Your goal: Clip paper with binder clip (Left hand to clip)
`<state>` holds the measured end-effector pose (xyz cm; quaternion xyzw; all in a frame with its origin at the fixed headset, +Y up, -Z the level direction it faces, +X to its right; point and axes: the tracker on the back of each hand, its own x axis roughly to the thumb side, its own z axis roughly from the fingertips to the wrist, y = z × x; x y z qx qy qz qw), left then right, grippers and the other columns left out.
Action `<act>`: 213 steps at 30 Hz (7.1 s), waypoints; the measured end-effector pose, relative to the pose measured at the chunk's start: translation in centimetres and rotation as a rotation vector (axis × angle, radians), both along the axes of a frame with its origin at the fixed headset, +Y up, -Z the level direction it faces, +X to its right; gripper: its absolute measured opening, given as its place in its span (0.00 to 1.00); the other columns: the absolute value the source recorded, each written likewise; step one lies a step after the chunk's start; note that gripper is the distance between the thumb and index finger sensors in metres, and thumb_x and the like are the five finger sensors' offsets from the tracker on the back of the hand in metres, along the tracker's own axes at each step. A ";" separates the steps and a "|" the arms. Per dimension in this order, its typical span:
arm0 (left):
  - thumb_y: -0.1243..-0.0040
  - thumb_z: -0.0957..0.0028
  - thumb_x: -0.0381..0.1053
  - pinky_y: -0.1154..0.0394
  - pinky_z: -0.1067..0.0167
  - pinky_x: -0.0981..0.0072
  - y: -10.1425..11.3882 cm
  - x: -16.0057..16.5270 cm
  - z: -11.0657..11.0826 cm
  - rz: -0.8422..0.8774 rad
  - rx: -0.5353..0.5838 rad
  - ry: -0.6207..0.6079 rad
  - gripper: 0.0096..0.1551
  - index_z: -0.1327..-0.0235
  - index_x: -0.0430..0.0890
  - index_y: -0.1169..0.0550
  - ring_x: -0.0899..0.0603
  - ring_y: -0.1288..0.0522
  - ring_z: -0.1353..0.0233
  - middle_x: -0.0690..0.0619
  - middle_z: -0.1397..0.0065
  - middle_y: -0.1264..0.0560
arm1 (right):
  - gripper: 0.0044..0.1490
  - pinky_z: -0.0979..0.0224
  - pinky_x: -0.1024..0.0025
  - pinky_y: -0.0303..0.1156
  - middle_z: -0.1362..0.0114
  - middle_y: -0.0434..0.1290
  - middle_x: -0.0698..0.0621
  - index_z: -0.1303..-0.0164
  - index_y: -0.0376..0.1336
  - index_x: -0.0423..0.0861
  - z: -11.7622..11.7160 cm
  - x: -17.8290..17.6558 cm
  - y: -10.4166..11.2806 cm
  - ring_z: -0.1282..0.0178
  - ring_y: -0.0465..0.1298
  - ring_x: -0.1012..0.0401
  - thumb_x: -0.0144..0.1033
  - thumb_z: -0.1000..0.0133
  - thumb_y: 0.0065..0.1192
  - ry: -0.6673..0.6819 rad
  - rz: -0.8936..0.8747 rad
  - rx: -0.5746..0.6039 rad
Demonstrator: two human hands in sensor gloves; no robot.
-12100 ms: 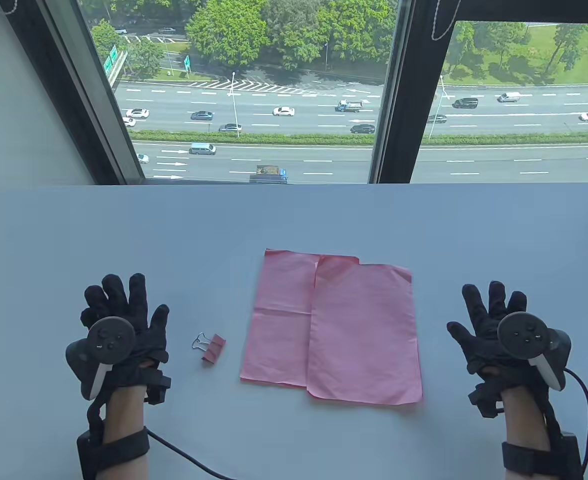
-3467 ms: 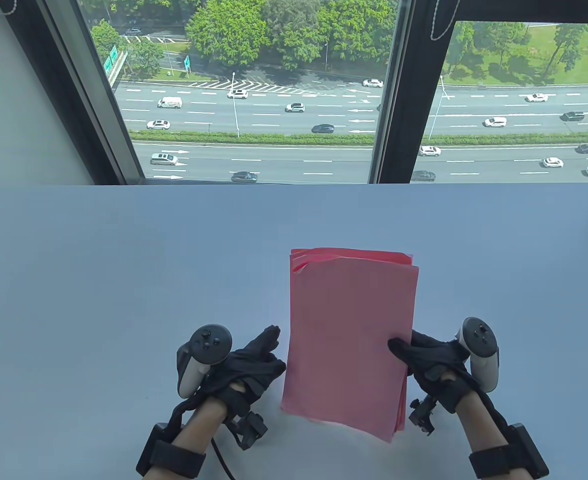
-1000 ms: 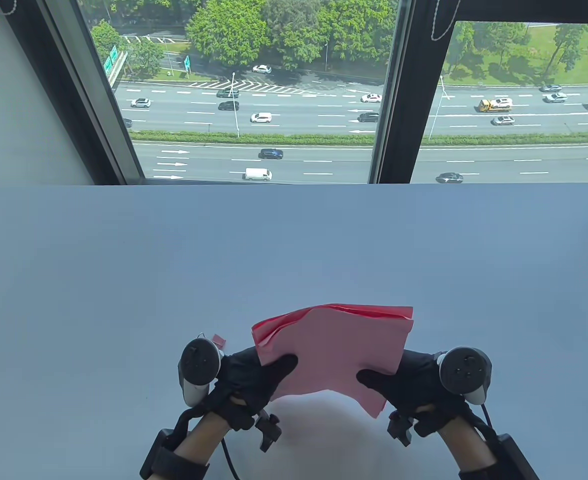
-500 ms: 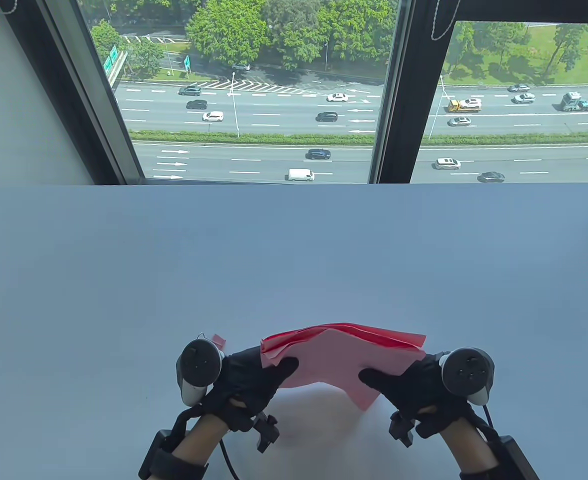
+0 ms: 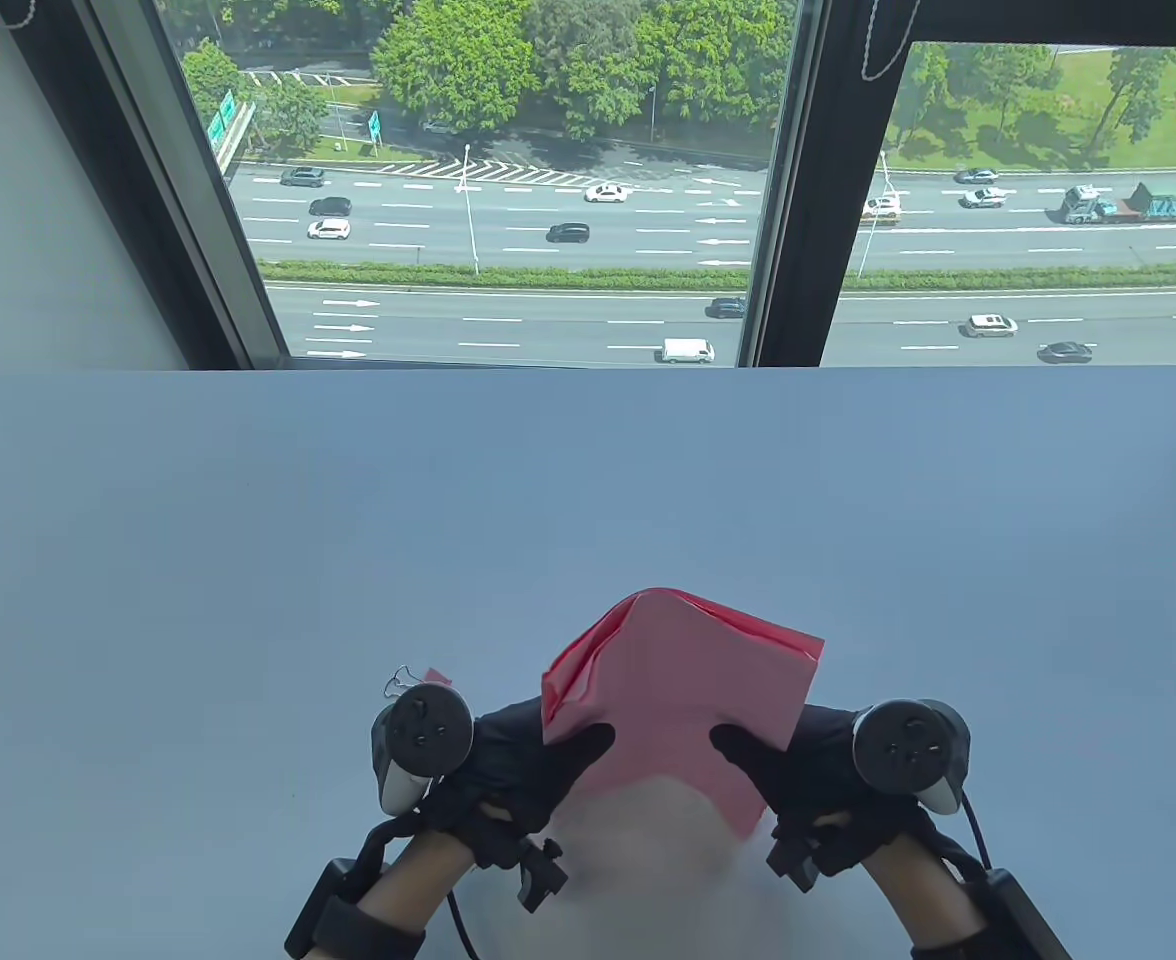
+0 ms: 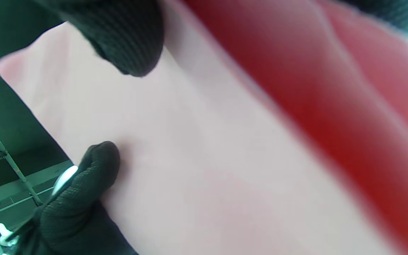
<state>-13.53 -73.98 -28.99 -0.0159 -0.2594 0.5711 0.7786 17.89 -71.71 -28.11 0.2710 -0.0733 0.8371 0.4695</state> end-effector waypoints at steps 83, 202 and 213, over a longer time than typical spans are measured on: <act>0.46 0.48 0.62 0.20 0.47 0.46 -0.2 -6.6 -2.2 0.516 -0.219 0.209 0.29 0.42 0.51 0.15 0.39 0.14 0.44 0.50 0.39 0.15 | 0.29 0.46 0.47 0.77 0.49 0.86 0.47 0.37 0.73 0.45 -3.0 4.9 -2.2 0.53 0.86 0.48 0.40 0.48 0.67 -0.036 -0.461 -0.388; 0.42 0.49 0.50 0.18 0.57 0.51 -0.2 -5.3 -2.9 0.210 -0.262 -0.069 0.28 0.33 0.49 0.20 0.43 0.11 0.57 0.49 0.46 0.13 | 0.66 0.41 0.40 0.71 0.25 0.68 0.37 0.17 0.40 0.43 -4.4 7.6 -4.6 0.40 0.78 0.38 0.72 0.50 0.61 -0.019 -0.267 -0.588; 0.42 0.48 0.50 0.18 0.55 0.50 -0.1 -3.4 -1.9 0.225 -0.243 -0.086 0.29 0.32 0.50 0.21 0.42 0.11 0.54 0.48 0.44 0.13 | 0.64 0.42 0.38 0.71 0.26 0.67 0.34 0.19 0.41 0.37 -3.3 4.1 -4.8 0.41 0.77 0.36 0.72 0.49 0.52 0.074 -0.212 -0.628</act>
